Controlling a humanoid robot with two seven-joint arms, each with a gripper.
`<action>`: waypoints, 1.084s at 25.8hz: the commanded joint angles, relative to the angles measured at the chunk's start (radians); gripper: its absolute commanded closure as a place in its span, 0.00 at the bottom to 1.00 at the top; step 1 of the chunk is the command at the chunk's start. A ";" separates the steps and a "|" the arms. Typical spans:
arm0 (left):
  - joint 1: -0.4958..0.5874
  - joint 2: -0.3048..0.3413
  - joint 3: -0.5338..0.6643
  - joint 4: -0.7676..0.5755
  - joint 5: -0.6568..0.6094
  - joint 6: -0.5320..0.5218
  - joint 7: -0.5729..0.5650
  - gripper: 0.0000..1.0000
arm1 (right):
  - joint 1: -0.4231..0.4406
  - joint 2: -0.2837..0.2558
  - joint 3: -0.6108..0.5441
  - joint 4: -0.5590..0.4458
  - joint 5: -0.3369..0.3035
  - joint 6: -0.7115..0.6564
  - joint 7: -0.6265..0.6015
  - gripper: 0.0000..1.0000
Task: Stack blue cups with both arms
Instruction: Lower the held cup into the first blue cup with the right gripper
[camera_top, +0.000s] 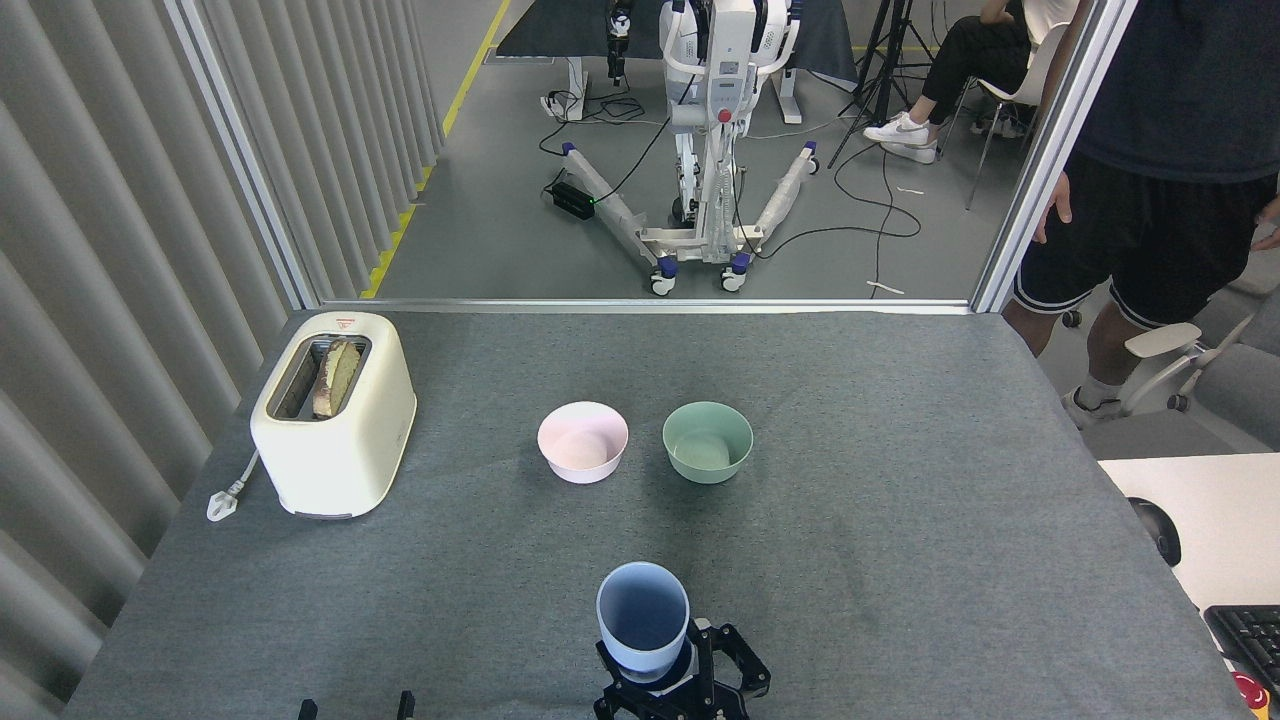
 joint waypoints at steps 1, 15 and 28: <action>-0.001 0.000 0.001 0.000 0.000 0.000 0.000 0.00 | 0.003 -0.002 -0.005 0.002 -0.002 0.003 -0.005 0.50; -0.005 0.000 0.001 0.009 0.000 -0.001 0.000 0.00 | -0.009 0.007 -0.057 0.037 -0.005 0.011 -0.007 0.13; -0.004 0.002 0.002 0.009 0.000 -0.003 0.000 0.00 | -0.011 0.013 -0.047 -0.004 -0.014 -0.038 -0.013 0.00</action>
